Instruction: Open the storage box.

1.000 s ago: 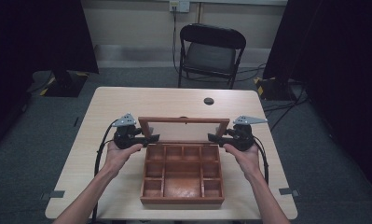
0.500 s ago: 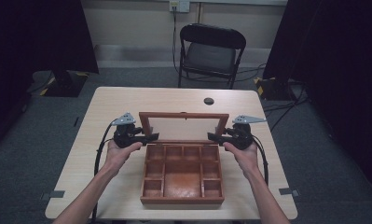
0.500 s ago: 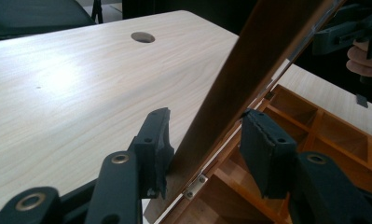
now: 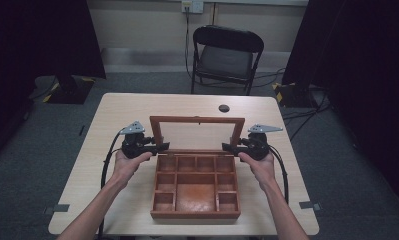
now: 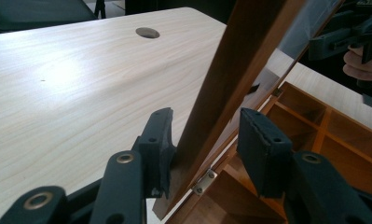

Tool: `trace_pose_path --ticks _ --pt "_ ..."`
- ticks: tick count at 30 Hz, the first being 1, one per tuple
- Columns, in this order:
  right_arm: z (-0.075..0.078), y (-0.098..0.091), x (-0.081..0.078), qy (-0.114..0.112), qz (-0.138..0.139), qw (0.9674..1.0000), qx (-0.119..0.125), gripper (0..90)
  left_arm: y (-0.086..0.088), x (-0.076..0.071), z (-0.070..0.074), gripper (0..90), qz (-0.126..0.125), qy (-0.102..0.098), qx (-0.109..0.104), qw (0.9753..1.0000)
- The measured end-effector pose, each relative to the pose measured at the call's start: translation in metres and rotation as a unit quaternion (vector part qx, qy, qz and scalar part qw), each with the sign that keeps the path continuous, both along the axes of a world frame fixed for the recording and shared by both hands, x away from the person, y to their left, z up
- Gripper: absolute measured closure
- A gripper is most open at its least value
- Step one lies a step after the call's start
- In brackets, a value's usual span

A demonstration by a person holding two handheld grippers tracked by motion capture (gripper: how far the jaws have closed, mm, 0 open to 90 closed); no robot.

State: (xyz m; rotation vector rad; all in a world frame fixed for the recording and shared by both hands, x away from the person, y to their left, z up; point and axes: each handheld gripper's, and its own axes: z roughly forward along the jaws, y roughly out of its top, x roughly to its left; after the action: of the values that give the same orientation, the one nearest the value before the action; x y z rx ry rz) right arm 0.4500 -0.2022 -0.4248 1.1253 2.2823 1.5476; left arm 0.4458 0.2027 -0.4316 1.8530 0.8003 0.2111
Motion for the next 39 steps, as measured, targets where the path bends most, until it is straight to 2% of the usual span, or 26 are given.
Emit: trace_pose_path --ticks 7,11,16,18,21,25,32,39 --pt "-0.002 0.001 0.002 -0.003 -0.005 1.0000 -0.002 49.1 0.001 0.002 -0.005 57.3 0.007 0.004 -0.002 1.0000" --pt "-0.003 0.001 0.003 -0.008 -0.008 0.9999 -0.004 49.8 -0.001 0.005 -0.009 57.3 0.007 0.008 0.006 0.9999" --pt "-0.004 0.002 0.004 -0.011 -0.014 0.9998 -0.003 50.2 -0.001 0.007 -0.011 57.4 0.008 0.008 0.003 0.9999" --pt "-0.004 0.002 0.005 -0.010 -0.015 0.9998 0.001 50.0 -0.001 0.008 -0.011 57.8 0.010 0.009 0.003 0.9999" --pt "-0.006 -0.001 0.008 -0.001 -0.018 0.9995 0.025 50.6 -0.001 0.008 -0.011 58.6 0.012 0.008 0.004 0.9999" --pt "-0.007 0.002 0.007 -0.007 -0.020 0.9998 0.005 47.9 -0.001 0.010 -0.013 59.1 0.015 0.010 0.001 0.9998" --pt "-0.012 0.002 0.011 -0.001 -0.024 0.9997 -0.001 49.5 -0.001 0.014 -0.013 60.2 0.021 0.013 0.007 0.9997" --pt "-0.014 0.002 0.014 -0.005 -0.037 0.9993 -0.006 54.7 0.000 0.018 -0.017 60.9 0.021 0.017 -0.002 0.9996"
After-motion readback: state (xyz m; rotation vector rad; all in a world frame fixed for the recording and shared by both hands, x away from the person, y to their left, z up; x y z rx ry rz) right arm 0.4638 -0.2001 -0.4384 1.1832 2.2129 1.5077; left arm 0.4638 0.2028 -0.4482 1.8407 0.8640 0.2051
